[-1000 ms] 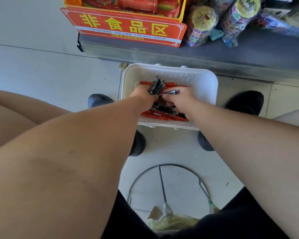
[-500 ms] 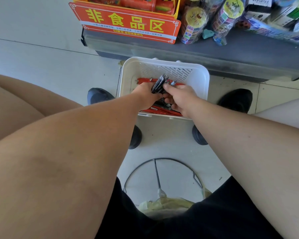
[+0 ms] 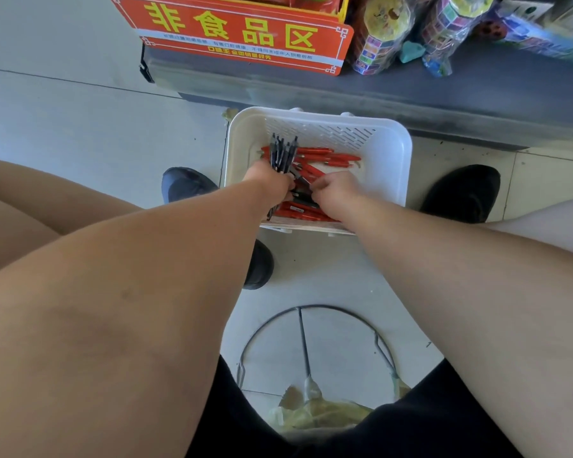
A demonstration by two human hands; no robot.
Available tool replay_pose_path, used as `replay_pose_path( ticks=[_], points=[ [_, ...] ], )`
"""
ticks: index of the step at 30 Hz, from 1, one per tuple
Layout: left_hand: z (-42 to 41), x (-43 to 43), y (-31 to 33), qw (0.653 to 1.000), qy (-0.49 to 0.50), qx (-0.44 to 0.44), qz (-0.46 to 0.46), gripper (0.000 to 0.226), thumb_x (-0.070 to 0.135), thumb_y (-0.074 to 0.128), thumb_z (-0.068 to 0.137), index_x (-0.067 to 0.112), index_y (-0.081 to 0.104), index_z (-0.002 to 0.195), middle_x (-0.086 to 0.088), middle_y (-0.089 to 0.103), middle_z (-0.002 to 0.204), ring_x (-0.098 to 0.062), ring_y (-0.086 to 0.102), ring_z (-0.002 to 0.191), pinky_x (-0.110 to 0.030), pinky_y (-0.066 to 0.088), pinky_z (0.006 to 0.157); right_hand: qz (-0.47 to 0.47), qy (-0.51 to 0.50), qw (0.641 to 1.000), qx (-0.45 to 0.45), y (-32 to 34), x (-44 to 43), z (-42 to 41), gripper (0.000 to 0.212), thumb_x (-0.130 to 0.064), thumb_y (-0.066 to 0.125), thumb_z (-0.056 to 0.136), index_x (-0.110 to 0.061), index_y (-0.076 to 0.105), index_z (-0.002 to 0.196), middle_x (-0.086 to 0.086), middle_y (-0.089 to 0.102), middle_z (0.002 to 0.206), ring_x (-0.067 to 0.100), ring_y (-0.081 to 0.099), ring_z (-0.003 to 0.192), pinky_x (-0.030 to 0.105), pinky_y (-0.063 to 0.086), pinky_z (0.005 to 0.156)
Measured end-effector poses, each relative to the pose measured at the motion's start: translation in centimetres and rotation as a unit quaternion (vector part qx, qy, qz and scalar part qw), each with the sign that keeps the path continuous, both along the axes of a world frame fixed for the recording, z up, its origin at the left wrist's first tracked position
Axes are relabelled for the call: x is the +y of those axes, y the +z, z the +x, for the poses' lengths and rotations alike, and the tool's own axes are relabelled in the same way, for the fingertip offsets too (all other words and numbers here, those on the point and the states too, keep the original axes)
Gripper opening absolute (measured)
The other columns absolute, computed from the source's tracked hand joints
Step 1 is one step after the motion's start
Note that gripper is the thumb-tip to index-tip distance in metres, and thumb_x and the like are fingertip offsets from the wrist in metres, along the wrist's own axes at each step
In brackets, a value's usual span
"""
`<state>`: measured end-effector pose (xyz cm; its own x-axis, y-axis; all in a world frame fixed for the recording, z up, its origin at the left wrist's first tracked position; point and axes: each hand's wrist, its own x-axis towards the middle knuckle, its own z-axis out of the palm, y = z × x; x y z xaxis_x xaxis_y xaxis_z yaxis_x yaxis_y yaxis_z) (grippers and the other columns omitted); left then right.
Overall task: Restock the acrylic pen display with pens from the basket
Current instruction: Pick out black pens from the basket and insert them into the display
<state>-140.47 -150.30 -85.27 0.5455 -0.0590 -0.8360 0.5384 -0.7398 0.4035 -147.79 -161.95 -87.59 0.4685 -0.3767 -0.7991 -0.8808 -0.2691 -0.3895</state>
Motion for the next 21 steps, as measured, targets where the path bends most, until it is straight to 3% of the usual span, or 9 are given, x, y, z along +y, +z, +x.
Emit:
replay_pose_path(
  ticks=[3,5,8,11,16,21],
  points=[
    [0.2,-0.2,-0.9,0.999,-0.024,-0.008,0.025,0.021,0.022,0.070,0.090,0.014,0.060,0.107,-0.007,0.071,0.095,-0.021,0.070,0.084,-0.040,0.059,0.082,-0.074,0.132,0.988,0.036,-1.0,0.1,-0.6,0.019,-0.016,0.062,0.088,-0.023,0.072,0.103,0.003,0.066,0.105,0.026,0.060,0.090,0.034,0.052,0.092],
    [0.4,-0.3,-1.2,0.998,-0.037,-0.014,0.043,0.023,0.023,0.071,0.090,0.014,0.060,0.109,-0.007,0.070,0.099,-0.024,0.069,0.089,-0.043,0.057,0.087,-0.120,0.179,0.976,0.035,-1.0,0.0,-0.4,0.024,-0.014,0.061,0.086,-0.020,0.070,0.108,0.007,0.064,0.108,0.029,0.060,0.093,0.039,0.053,0.092],
    [1.0,-0.5,-1.5,0.994,-0.066,-0.027,0.083,0.025,0.023,0.065,0.094,0.013,0.057,0.115,-0.009,0.066,0.104,-0.025,0.066,0.091,-0.040,0.056,0.086,-0.147,0.207,0.967,0.031,-0.8,-0.4,-0.1,0.027,-0.013,0.061,0.087,-0.014,0.064,0.114,0.009,0.057,0.113,0.032,0.056,0.101,0.042,0.051,0.093],
    [1.5,-0.7,-1.9,0.991,-0.082,-0.021,0.103,0.027,0.023,0.063,0.096,0.012,0.055,0.119,-0.010,0.064,0.107,-0.025,0.064,0.093,-0.038,0.054,0.086,-0.148,0.204,0.967,0.029,-0.9,-0.9,-0.1,0.020,-0.015,0.062,0.089,-0.018,0.058,0.108,0.005,0.056,0.102,0.026,0.053,0.086,0.035,0.046,0.075],
    [1.7,-1.6,-1.7,0.988,-0.123,-0.006,0.095,0.020,0.020,0.061,0.094,0.011,0.055,0.110,-0.011,0.063,0.109,-0.027,0.063,0.098,-0.040,0.054,0.093,-0.111,0.151,0.982,0.014,-1.2,-1.3,-0.4,0.018,-0.013,0.063,0.091,-0.021,0.066,0.107,-0.001,0.056,0.090,0.021,0.054,0.079,0.028,0.043,0.072],
    [1.1,-2.0,-0.6,0.983,-0.151,-0.025,0.102,0.017,0.018,0.063,0.091,0.011,0.056,0.106,-0.009,0.063,0.098,-0.024,0.064,0.086,-0.035,0.056,0.076,-0.099,0.133,0.986,-0.015,-0.8,-1.9,-0.4,0.019,-0.015,0.063,0.092,-0.026,0.068,0.107,-0.001,0.062,0.098,0.021,0.056,0.081,0.028,0.044,0.072]
  ],
)
